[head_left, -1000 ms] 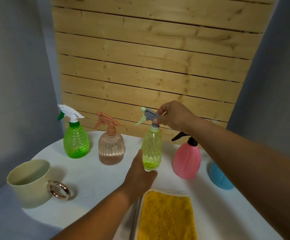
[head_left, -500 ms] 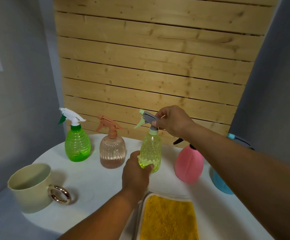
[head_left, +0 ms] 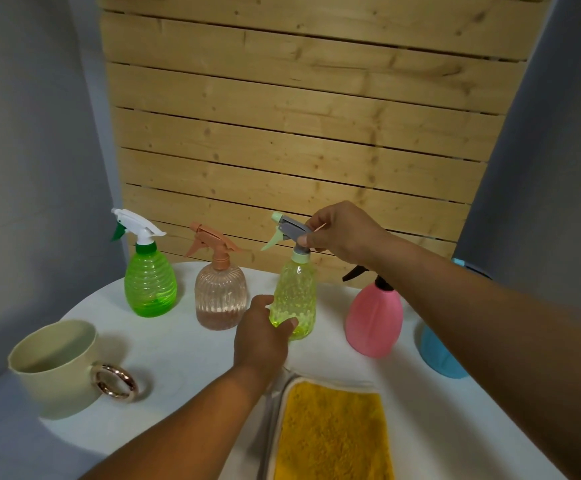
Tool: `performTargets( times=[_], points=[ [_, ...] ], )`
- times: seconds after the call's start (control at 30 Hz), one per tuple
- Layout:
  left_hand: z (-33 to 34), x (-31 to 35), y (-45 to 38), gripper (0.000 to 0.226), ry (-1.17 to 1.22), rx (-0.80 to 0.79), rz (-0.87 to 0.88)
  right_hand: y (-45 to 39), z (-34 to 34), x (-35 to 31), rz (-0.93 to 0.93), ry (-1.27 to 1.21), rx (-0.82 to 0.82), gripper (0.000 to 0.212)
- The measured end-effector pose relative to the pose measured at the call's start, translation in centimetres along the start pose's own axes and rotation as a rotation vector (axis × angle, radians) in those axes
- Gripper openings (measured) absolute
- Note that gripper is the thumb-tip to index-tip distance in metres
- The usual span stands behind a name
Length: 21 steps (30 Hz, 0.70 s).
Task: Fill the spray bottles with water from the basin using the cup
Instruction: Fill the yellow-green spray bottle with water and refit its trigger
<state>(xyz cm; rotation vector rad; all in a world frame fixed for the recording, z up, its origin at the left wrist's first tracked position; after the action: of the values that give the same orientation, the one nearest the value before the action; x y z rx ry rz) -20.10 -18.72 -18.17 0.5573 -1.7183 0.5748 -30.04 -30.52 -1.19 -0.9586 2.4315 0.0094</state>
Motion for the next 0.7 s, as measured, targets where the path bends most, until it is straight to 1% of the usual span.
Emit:
performTargets(
  times=[0.07,0.1,0.13,0.2,0.27,0.33,0.4,0.47,0.57,0.7],
  points=[
    [-0.1,0.0,0.0,0.053,-0.018,-0.01,-0.014,0.5,-1.2,0.1,0.012,0.122,-0.07,0.057],
    [-0.2,-0.1,0.0,0.055,-0.029,-0.011,-0.016,0.8,-2.1,0.2,0.016,0.231,-0.108,0.071],
    [-0.3,-0.2,0.0,0.058,-0.039,-0.007,-0.015,1.2,-3.2,0.4,0.022,0.353,-0.151,0.078],
    [-0.5,-0.2,-0.1,0.064,-0.035,0.018,-0.007,2.1,-5.2,1.0,0.069,0.555,-0.258,0.083],
    [-0.6,0.0,0.0,0.066,-0.009,0.057,0.02,3.0,-6.3,1.8,0.125,0.694,-0.359,0.077],
    [-0.6,0.5,0.4,0.063,0.053,0.094,0.056,3.6,-6.0,2.7,0.14,0.811,-0.407,0.058],
    [-0.7,1.3,0.9,0.059,0.122,0.108,0.088,3.6,-5.1,3.9,0.139,0.853,-0.377,0.042],
    [-1.0,2.1,1.3,0.056,0.153,0.103,0.12,3.9,-4.8,4.4,0.145,0.852,-0.322,0.033],
    [-1.5,3.2,1.9,0.055,0.146,0.062,0.147,4.8,-5.4,3.7,0.133,0.856,-0.317,0.031],
    [-2.1,4.5,2.9,0.058,0.113,0.024,0.153,6.4,-7.6,0.0,0.089,0.812,-0.323,0.033]
  ],
)
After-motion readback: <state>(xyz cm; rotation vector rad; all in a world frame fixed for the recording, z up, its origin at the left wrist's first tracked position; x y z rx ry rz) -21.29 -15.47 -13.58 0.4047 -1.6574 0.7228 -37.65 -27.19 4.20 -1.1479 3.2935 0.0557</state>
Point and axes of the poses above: each hand's wrist, its own y-axis away from the middle knuckle, its own z-axis out of the palm, x = y × z, the point moved 4 cm from there along -y, towards the middle knuckle, and after that the axes turned 7 degrees about y, right-handed, at the moved point
